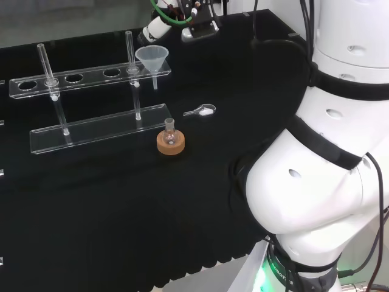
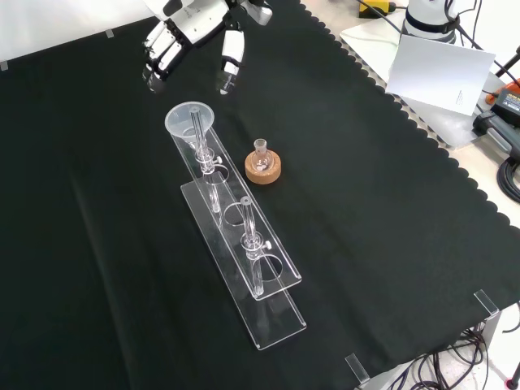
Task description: Pick up the funnel from the transparent funnel stand.
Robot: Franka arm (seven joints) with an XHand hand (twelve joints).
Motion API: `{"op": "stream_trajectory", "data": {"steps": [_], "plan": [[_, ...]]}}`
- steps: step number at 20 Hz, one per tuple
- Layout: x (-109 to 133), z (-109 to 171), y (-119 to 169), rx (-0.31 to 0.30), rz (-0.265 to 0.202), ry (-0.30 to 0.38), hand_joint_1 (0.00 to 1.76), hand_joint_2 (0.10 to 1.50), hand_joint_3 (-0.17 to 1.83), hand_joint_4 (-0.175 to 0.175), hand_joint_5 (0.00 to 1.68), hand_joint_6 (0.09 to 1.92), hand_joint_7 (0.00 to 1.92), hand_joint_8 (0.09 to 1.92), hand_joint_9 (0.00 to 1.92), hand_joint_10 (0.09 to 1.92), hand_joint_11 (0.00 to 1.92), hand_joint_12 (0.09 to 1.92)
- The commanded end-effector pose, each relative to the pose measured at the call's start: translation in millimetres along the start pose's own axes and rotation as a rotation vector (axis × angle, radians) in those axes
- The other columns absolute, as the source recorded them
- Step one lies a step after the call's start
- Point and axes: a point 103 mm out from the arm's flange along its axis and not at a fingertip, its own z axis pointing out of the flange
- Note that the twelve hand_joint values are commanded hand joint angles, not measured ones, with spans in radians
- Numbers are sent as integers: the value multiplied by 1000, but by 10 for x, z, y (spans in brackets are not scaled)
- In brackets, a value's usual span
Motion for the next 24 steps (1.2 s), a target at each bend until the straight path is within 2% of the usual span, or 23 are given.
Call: {"op": "stream_trajectory", "data": {"steps": [1,3,9,18,24], "plan": [[148,24,91,99,11,-40,438,802,144,-3,189,87,41,613,274,750,239,1482],[205,29,150,144,12,-65,498,776,133,-16,115,87,10,522,213,785,254,1495],[260,32,211,178,12,-91,586,745,129,-22,52,87,0,413,173,864,306,1503],[249,118,332,200,-8,-112,611,733,148,-25,103,87,0,561,231,873,325,1504],[247,218,430,212,-17,-140,646,735,156,-22,124,87,0,583,240,865,308,1503]]}}
